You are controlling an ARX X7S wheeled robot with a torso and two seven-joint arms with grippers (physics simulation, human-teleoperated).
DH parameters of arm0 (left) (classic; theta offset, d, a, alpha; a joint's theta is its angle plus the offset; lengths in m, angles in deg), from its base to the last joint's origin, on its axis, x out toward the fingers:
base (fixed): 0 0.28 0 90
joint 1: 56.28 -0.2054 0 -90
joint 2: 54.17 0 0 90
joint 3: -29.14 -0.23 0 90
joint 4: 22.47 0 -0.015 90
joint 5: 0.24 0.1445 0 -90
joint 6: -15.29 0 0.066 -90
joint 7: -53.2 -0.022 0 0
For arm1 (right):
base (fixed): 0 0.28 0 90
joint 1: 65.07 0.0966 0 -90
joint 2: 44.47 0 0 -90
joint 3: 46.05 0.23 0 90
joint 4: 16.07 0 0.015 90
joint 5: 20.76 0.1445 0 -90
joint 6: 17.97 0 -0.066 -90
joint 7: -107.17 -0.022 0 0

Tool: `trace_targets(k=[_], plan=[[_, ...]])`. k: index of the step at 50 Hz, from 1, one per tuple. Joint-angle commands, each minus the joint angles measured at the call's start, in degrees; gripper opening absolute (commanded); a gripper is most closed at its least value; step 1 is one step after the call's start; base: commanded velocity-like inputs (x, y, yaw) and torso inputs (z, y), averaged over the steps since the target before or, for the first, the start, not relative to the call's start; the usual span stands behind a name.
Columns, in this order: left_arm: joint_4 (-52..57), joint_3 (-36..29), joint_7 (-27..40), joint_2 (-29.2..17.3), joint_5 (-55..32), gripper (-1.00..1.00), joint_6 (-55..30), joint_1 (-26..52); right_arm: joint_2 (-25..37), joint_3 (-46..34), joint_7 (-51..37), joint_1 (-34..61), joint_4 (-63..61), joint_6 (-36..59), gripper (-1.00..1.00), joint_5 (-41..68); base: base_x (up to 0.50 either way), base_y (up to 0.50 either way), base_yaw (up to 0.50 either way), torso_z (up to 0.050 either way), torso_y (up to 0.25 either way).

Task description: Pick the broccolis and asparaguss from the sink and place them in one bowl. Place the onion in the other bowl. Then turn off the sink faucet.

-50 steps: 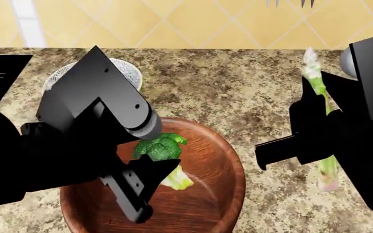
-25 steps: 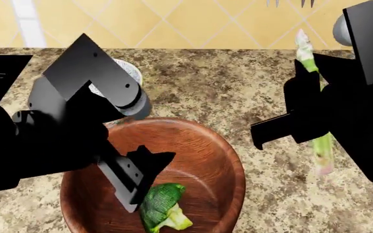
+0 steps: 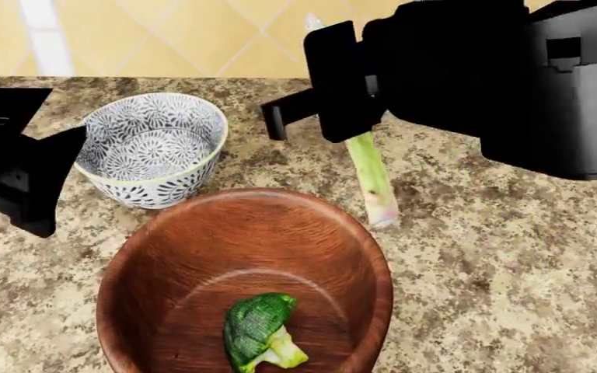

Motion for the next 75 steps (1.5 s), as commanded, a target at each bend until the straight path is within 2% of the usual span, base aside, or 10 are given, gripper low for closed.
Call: trace_targets(k=[1, 3, 5, 11, 20, 37, 45, 57, 58, 75], plan=[[7.51, 4.59, -0.24, -10.21, 4.03, 1.0, 5.3, -6.76, -11.03, -8.38, 13.9, 8.2, 16.17, 2.21, -1.0, -4.51, 0.0, 0.0, 0.0, 0.0, 0.0], [7.08, 5.25, -0.15, -10.96, 2.13, 1.0, 6.02, -7.37, -11.72, -9.41, 15.3, 7.68, 16.11, 2.02, -1.0, -5.02, 0.0, 0.0, 0.0, 0.0, 0.0], [7.65, 5.2, -0.99, -11.73, 4.18, 1.0, 5.63, -7.06, -12.83, -9.75, 15.4, 7.25, 17.22, 1.74, -1.0, -4.8, 0.0, 0.0, 0.0, 0.0, 0.0], [8.61, 5.41, -1.81, -12.88, 6.12, 1.0, 6.94, -8.83, -13.71, -7.06, 6.91, 3.94, 19.02, 3.32, -1.0, 3.23, 0.0, 0.0, 0.0, 0.0, 0.0], [8.41, 5.63, -1.61, -13.32, 5.92, 1.0, 7.85, -10.03, -14.54, -7.82, 3.84, 1.94, 20.36, 4.49, -1.0, 8.28, 0.0, 0.0, 0.0, 0.0, 0.0], [9.37, 6.35, -0.03, -13.96, 3.48, 1.0, 10.64, -13.31, -11.35, -9.73, -7.38, -6.3, 14.67, 2.82, -1.0, 18.72, 0.0, 0.0, 0.0, 0.0, 0.0], [9.8, 6.64, -0.61, -14.8, 3.32, 1.0, 11.19, -14.22, -11.93, -11.12, 0.7, -4.95, 17.38, 0.77, -1.0, 10.63, 0.0, 0.0, 0.0, 0.0, 0.0], [10.32, 7.2, -0.55, -16.02, 2.33, 1.0, 11.32, -14.5, -12.08, -12.89, 3.96, -4.96, 16.98, -1.34, -1.0, 6.69, 0.0, 0.0, 0.0, 0.0, 0.0], [10.38, 7.14, -0.35, -15.82, 2.4, 1.0, 11.39, -14.55, -11.97, -12.86, 3.77, -5.18, 16.94, -1.67, 1.0, 6.61, 0.0, 0.0, 0.0, 0.0, 0.0], [10.51, 6.54, 0.73, -13.85, 2.26, 1.0, 10.82, -13.64, -10.23, -10.91, -0.4, -3.03, 16.5, -3.65, 1.0, 9.71, 0.0, 0.0, 0.0, 0.0, 0.0]])
